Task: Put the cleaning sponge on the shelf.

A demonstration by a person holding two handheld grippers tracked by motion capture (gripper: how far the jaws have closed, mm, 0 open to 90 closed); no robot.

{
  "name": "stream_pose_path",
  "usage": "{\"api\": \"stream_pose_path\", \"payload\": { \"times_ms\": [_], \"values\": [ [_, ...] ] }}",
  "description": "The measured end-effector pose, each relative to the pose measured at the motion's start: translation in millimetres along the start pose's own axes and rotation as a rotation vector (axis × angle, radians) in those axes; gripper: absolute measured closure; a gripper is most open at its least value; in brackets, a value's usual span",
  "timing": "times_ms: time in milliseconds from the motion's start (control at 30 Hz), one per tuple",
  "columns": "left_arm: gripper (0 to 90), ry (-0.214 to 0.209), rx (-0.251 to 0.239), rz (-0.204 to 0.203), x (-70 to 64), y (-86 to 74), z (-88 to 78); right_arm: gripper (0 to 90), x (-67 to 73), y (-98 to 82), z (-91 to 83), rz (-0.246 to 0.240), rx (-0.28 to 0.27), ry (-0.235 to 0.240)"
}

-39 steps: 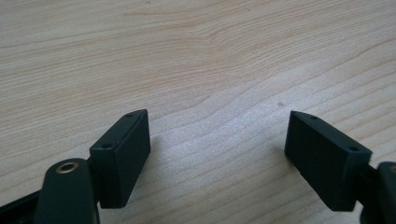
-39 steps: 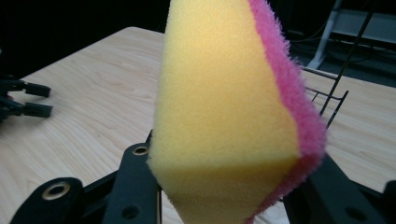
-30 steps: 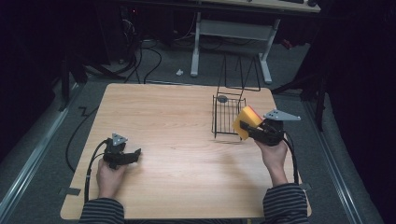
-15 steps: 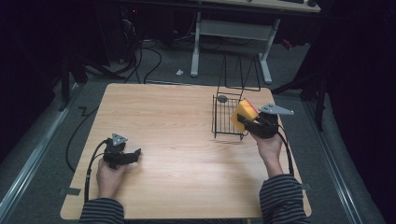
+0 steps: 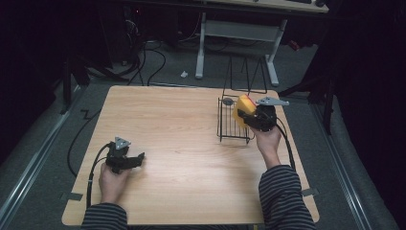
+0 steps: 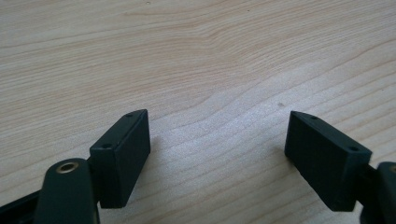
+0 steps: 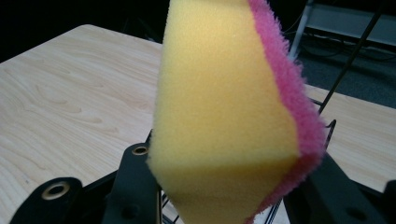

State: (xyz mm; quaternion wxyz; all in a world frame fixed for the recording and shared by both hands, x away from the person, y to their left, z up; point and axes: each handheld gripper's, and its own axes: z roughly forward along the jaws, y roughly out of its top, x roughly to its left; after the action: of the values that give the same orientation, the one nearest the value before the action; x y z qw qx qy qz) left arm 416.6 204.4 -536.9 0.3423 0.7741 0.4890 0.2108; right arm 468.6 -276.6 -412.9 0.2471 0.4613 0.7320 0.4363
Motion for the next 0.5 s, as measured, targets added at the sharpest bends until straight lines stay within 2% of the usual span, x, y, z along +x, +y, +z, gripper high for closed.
{"api": "stream_pose_path", "payload": {
  "times_ms": [200,500],
  "values": [
    [22.9,0.000,0.000,0.000,0.0,0.1,0.1,60.2,-0.5,0.6,11.5,-0.011,0.019,-0.006],
    [22.9,-0.001,0.002,0.002,0.2,0.1,-0.1,60.4,-5.7,-2.1,32.8,0.009,0.044,-0.034]
  ]
}}
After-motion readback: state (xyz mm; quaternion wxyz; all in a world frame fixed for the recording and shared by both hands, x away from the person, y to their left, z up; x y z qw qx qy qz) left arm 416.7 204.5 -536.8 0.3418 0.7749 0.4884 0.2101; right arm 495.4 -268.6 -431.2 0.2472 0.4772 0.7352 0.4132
